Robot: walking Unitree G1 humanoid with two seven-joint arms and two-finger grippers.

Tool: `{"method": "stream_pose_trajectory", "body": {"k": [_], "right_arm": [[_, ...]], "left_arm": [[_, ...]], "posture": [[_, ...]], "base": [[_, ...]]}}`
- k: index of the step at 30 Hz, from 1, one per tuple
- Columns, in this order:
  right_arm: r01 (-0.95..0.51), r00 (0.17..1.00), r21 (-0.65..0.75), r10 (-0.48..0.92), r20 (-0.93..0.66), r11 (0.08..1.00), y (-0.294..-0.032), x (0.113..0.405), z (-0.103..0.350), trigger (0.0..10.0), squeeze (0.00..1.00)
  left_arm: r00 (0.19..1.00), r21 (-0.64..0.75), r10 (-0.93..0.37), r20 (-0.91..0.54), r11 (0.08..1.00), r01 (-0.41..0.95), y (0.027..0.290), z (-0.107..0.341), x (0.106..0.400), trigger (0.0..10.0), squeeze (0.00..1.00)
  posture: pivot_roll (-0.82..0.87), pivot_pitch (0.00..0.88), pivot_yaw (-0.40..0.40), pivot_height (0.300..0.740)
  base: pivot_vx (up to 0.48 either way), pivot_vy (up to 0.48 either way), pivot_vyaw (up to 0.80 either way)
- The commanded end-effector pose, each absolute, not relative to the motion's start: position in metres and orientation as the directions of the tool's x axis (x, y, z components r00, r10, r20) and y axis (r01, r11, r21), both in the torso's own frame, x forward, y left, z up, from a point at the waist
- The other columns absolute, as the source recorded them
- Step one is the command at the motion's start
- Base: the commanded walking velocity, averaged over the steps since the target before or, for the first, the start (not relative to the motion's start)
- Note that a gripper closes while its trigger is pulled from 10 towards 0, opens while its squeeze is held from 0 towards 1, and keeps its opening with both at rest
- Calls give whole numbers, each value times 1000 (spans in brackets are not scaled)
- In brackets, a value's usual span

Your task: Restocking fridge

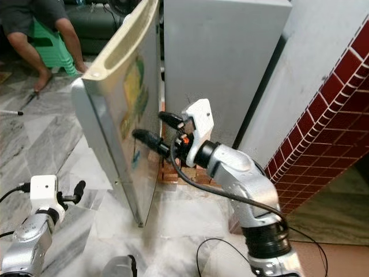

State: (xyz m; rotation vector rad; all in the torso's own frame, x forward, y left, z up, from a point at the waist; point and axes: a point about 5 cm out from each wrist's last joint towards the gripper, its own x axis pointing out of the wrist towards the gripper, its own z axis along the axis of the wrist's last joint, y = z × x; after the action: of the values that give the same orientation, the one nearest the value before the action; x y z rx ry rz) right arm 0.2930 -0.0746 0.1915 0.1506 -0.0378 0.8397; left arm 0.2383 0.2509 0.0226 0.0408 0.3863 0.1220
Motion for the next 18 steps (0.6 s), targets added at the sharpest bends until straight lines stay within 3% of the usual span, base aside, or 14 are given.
{"method": "stream_pose_trajectory", "body": {"k": [1, 18], "right_arm": [[-699, 715, 93, 689, 123, 709, -70, 298, 200, 10000, 0], [-680, 732, 144, 659, 172, 719, -60, 297, 200, 10000, 0]], "left_arm": [[919, 68, 129, -373, 991, -112, 253, 22, 239, 10000, 0], [924, 63, 128, -361, 992, -112, 255, 21, 242, 10000, 0]], "posture": [[97, 24, 9, 740], [94, 22, 5, 740]], "base": [[0, 0, 0], [0, 0, 0]]}}
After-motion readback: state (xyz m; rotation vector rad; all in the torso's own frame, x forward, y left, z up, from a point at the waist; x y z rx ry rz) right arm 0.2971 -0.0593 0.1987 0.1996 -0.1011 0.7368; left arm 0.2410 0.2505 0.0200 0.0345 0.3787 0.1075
